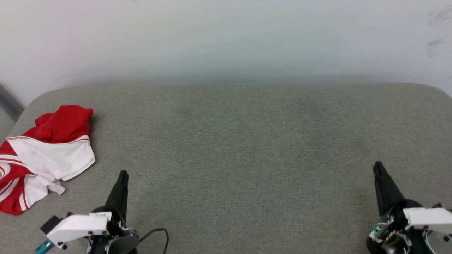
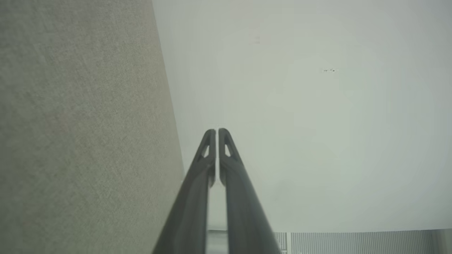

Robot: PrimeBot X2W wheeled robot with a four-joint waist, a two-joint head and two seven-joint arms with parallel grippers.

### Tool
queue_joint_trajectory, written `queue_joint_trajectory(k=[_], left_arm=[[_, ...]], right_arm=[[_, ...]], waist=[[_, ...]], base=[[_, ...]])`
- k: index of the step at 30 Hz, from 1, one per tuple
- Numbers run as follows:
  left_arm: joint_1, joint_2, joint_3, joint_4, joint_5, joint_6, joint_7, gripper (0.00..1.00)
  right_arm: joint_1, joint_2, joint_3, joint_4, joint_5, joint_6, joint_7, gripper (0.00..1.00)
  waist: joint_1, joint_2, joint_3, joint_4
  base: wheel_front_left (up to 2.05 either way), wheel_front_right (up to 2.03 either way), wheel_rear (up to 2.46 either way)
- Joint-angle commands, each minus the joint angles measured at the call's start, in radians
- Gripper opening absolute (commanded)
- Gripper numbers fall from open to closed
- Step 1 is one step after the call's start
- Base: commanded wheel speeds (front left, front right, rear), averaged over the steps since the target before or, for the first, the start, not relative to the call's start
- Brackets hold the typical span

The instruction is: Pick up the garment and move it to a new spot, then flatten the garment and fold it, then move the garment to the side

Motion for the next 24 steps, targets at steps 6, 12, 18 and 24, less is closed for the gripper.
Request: queue_joint_trajectory(k=[6, 12, 18, 24], left_arm=[[-0.005, 0.0, -0.034, -0.007, 0.007, 0.0, -0.026, 1.0], [-0.012, 0.0, -0.068, -0.022, 0.015, 0.0, -0.057, 1.0], [-0.014, 0.0, -0.089, -0.05, 0.056, 0.0, -0.085, 1.0], [-0.018, 0.001, -0.111, -0.077, 0.146, 0.0, -0.111, 1.0]], right_arm=[[0.006, 0.0, 0.012, -0.02, -0.003, 0.0, -0.019, 1.0], [0.014, -0.001, 0.027, -0.041, -0.018, 0.0, -0.047, 1.0], [0.021, -0.011, 0.046, -0.066, -0.052, 0.0, -0.078, 1.0], [0.023, -0.029, 0.066, -0.091, -0.137, 0.0, -0.109, 1.0]], waist=[[0.0, 0.0, 0.0, 0.0], [0.0, 0.0, 0.0, -0.001], [0.0, 0.0, -0.001, -0.001], [0.0, 0.0, 0.0, -0.001]], base=[[0.0, 0.0, 0.0], [0.0, 0.0, 0.0], [0.0, 0.0, 0.0], [0.0, 0.0, 0.0]])
